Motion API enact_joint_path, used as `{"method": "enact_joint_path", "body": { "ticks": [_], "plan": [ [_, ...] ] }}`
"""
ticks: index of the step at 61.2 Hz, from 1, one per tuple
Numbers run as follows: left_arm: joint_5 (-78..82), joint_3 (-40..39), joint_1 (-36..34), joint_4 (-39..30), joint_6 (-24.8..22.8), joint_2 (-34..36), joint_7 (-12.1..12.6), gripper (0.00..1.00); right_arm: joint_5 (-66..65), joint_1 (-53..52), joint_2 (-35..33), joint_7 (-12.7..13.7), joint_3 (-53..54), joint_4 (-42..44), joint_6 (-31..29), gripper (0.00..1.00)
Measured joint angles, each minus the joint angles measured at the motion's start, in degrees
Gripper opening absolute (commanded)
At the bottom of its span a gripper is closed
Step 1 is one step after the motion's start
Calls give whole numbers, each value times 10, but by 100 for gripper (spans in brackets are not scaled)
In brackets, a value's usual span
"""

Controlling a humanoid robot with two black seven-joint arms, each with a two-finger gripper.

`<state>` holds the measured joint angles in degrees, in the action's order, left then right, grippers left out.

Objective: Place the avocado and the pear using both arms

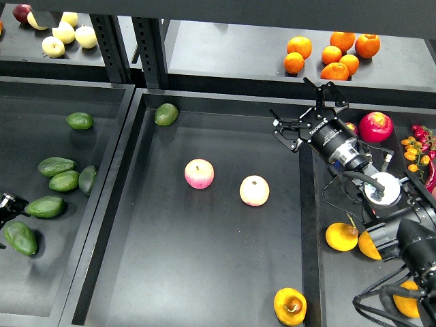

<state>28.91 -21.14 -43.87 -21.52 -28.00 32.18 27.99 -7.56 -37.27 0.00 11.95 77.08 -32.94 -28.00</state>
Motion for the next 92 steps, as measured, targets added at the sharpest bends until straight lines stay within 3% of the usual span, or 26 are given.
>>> {"method": "enact_joint_path", "body": {
  "ticks": [25, 53, 71, 92],
  "plan": [
    [-65, -202, -7, -3, 0, -51, 0, 93, 0, 0, 0, -1, 0, 0, 0, 100],
    [-148, -465, 15, -52, 0, -173, 0, 93, 0, 0, 0, -1, 1, 0, 0, 100],
    [-168, -546, 51, -142, 0, -231, 0, 93, 0, 0, 0, -1, 2, -1, 0, 100],
    [-172, -603, 62, -156, 0, -314, -22, 94, 0, 0, 0, -1, 4, -2, 0, 100]
  ]
}}
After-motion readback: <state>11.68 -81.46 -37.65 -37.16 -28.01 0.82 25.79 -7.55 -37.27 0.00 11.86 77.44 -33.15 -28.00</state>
